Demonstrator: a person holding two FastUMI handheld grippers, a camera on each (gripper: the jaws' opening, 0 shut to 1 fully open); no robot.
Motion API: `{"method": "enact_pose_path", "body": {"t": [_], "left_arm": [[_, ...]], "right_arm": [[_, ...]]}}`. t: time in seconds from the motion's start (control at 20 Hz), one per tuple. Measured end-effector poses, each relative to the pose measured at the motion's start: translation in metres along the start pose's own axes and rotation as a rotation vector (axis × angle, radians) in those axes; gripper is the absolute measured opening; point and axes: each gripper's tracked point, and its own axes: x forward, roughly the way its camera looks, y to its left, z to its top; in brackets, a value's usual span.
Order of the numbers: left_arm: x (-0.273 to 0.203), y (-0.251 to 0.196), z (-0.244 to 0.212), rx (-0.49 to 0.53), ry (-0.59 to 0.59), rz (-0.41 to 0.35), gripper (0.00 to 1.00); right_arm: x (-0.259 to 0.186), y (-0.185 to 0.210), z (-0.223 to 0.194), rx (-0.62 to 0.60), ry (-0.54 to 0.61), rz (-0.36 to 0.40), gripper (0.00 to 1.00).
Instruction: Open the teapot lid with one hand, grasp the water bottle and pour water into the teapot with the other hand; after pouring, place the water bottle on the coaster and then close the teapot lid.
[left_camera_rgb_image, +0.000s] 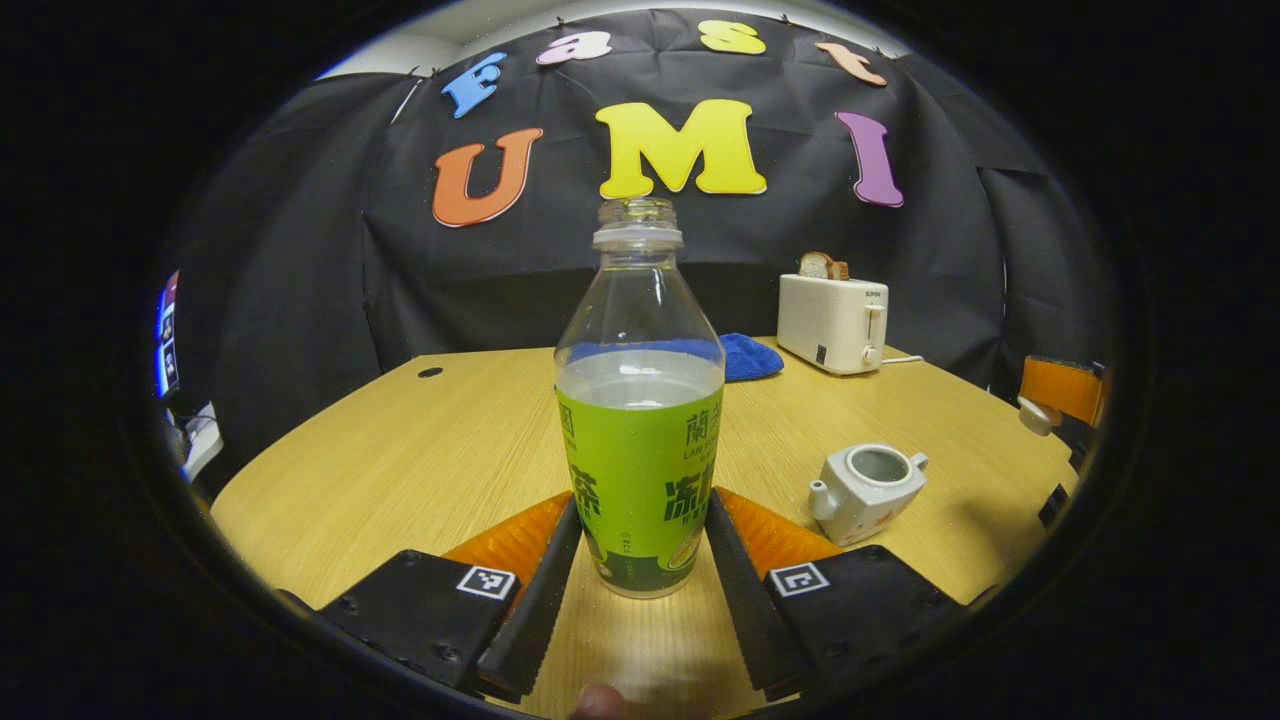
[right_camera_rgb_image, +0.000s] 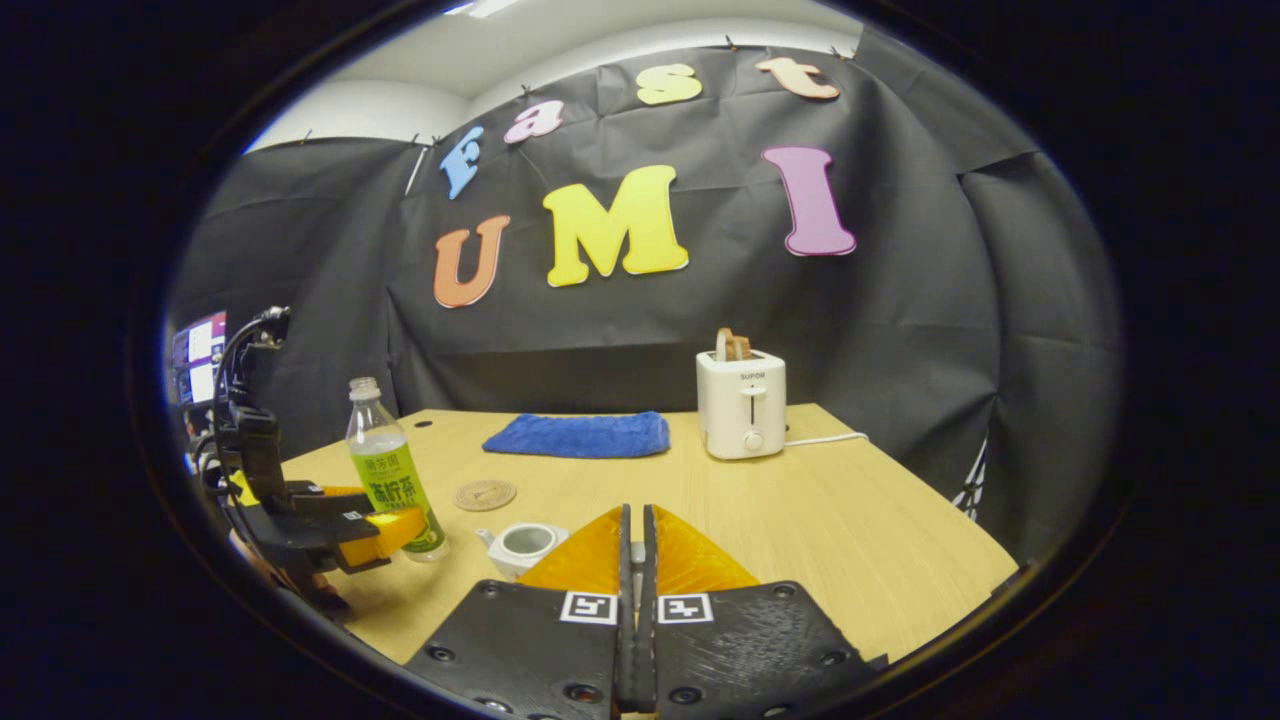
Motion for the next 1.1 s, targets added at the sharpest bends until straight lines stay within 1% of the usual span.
{"method": "enact_pose_path", "body": {"t": [0.15,0.35,0.45,0.65,0.7,0.75,0.95,1.1], "left_arm": [[-0.012,0.014,0.021,0.123,-0.030,0.057,0.75],[-0.023,0.033,0.037,0.356,-0.016,0.129,0.75],[-0.028,0.039,0.043,0.451,-0.008,0.152,0.74],[-0.038,0.052,0.052,0.610,0.012,0.170,0.74],[-0.039,0.056,0.053,0.653,0.023,0.180,0.74],[-0.039,0.062,0.054,0.694,0.033,0.194,0.73],[-0.040,0.082,0.065,0.884,0.051,0.261,0.73],[-0.033,0.079,0.064,1.023,0.066,0.266,0.73]], "right_arm": [[-0.002,-0.001,0.000,0.002,0.002,0.007,0.00],[-0.006,-0.006,-0.002,0.001,0.001,0.011,0.00],[-0.008,-0.010,-0.005,0.006,0.007,0.010,0.00],[-0.012,-0.022,-0.006,-0.004,0.012,-0.004,0.00],[-0.012,-0.024,-0.006,-0.001,0.009,-0.007,0.02],[-0.013,-0.026,-0.006,0.003,0.008,-0.007,0.00],[-0.012,-0.030,-0.011,0.001,0.011,-0.011,0.00],[-0.012,-0.034,-0.014,0.002,0.017,-0.011,0.00]]}}
